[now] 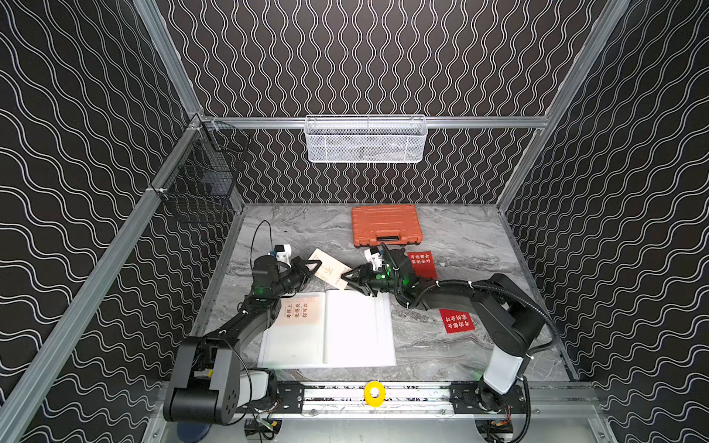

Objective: Place the photos into the photo albums
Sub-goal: Pick up the photo at the center of the board.

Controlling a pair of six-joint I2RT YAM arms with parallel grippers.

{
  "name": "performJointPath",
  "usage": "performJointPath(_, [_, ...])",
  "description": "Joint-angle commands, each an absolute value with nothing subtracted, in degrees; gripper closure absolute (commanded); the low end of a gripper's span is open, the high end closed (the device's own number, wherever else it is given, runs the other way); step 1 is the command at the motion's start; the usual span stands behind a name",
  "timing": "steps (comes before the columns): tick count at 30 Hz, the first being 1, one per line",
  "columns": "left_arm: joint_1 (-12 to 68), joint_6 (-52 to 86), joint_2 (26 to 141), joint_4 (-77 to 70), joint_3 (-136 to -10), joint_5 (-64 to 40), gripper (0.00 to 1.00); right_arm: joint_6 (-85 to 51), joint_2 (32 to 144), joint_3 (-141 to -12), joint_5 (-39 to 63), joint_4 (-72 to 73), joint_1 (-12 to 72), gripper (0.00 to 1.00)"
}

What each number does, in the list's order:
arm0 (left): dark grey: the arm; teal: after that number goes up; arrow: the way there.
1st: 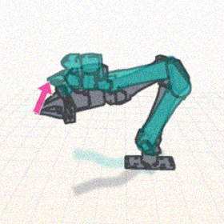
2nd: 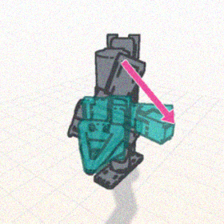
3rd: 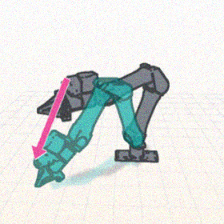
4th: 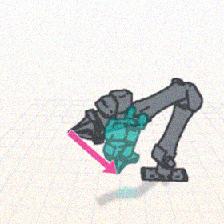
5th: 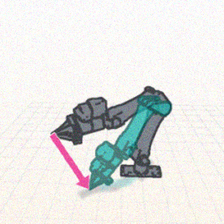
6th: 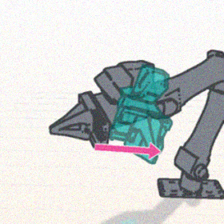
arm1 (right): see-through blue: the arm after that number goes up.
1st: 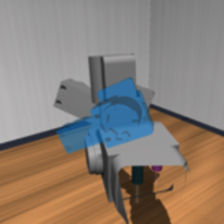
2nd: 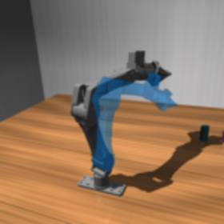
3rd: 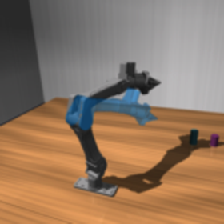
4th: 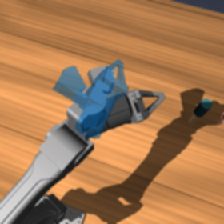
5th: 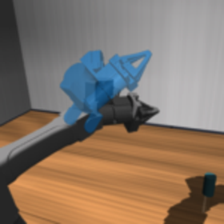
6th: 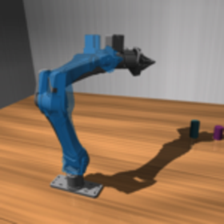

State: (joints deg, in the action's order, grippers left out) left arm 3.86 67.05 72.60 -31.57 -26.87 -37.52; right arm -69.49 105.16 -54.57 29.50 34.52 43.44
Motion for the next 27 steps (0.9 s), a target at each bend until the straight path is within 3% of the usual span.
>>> performJointPath(1, [3.89,65.51,71.83,-31.27,-26.41,-37.01,1.00,-71.93,105.77,-55.57,29.03,39.68,43.20,0.66])
performJointPath(14, [4.87,63.70,68.13,-25.87,-25.05,-34.51,0.95,-72.28,106.17,-59.48,27.68,40.45,43.68,0.84])
performJointPath(20, [5.62,62.26,66.67,-22.70,-25.83,-33.93,0.89,-70.81,105.76,-59.71,26.93,37.72,44.49,1.00])
performJointPath(25, [5.53,56.36,64.92,-11.18,-29.86,-32.49,0.56,-67.84,102.12,-57.63,25.43,32.47,44.38,1.00])
performJointPath(27, [5.36,52.72,64.19,-3.73,-32.56,-30.52,0.49,-66.22,99.92,-55.94,24.54,29.68,44.43,1.00])
